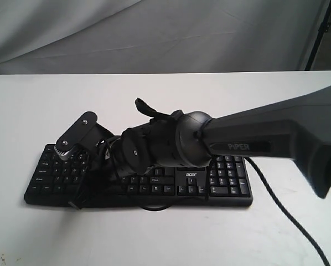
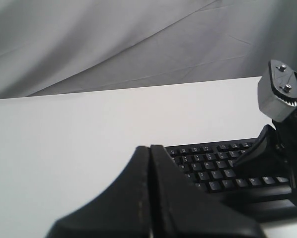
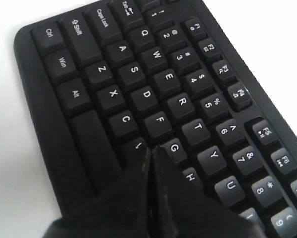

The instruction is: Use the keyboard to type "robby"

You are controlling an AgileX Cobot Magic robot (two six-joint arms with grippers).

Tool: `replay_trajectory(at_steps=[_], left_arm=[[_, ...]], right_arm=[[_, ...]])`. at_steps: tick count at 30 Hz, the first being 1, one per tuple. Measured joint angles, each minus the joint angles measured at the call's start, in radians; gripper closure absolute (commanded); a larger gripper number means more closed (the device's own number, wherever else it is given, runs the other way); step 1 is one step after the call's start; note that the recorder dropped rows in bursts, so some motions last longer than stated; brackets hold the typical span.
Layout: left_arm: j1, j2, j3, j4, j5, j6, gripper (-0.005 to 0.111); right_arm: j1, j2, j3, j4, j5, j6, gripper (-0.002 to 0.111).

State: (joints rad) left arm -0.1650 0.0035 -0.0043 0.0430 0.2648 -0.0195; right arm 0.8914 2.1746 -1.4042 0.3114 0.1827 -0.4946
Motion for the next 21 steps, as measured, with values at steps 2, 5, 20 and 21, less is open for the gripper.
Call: replay_trajectory(at_steps=[2, 5, 20, 21], left_arm=[[0.0, 0.0, 0.0, 0.0, 0.0, 0.0, 0.107], [0.0, 0.0, 0.0, 0.0, 0.0, 0.0, 0.107], [0.0, 0.0, 0.0, 0.0, 0.0, 0.0, 0.107], [0.0, 0.0, 0.0, 0.0, 0.0, 0.0, 0.107]], right_arm=[[0.0, 0.001, 0.0, 0.0, -0.011, 0.0, 0.108], [0.0, 0.009, 0.0, 0.0, -0.023, 0.0, 0.108], [0.0, 0.038, 0.0, 0.0, -0.026, 0.0, 0.108], [0.0, 0.038, 0.0, 0.0, -0.026, 0.0, 0.108]])
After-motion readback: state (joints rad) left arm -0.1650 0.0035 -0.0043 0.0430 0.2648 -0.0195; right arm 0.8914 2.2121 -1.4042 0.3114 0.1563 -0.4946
